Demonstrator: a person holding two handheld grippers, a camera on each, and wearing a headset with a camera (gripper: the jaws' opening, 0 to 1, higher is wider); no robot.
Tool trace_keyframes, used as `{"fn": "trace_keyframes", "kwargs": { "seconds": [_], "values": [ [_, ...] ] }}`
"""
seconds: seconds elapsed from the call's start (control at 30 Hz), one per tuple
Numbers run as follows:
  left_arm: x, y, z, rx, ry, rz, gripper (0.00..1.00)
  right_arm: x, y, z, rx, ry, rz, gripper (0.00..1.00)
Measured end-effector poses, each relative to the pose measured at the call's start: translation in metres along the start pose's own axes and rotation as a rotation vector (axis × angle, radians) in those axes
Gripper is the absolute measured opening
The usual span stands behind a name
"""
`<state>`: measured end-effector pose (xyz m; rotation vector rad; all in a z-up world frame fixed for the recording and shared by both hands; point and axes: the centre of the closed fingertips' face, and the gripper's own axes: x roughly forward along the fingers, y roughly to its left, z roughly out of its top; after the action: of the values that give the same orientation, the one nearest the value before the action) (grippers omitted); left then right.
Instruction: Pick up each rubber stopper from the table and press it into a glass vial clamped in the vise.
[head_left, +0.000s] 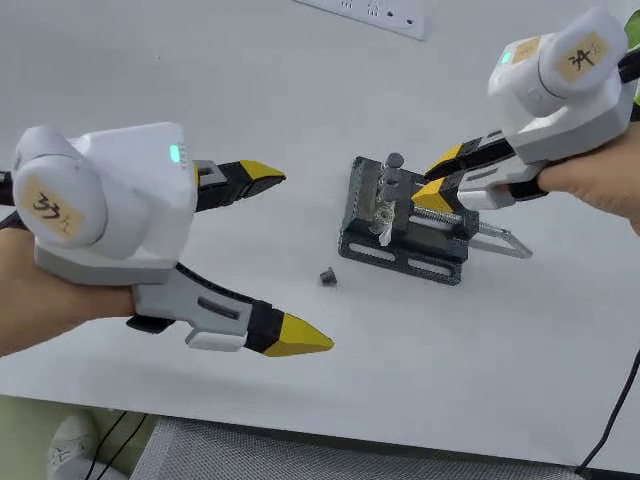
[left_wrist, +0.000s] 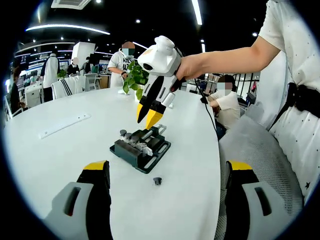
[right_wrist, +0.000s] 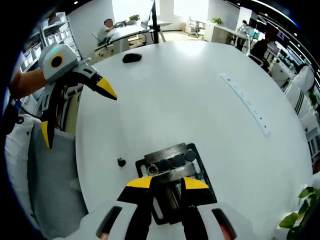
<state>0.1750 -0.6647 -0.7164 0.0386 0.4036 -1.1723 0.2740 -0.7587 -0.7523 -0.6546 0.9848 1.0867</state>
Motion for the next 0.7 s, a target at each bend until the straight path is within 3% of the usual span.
{"fn": "trace_keyframes", "kwargs": {
  "seconds": [0.37,0.7],
  "values": [
    [-0.006,0.001,0.000,0.007,0.021,0.018,0.97,-0.022,0.006,-0.003,0.021,-0.077,-0.025,0.25],
    [-0.012,0.001,0.000,0.012,0.038,0.036,0.97,-0.031,0.016,-0.009,0.036,-0.164,-0.028,0.34]
  ]
}}
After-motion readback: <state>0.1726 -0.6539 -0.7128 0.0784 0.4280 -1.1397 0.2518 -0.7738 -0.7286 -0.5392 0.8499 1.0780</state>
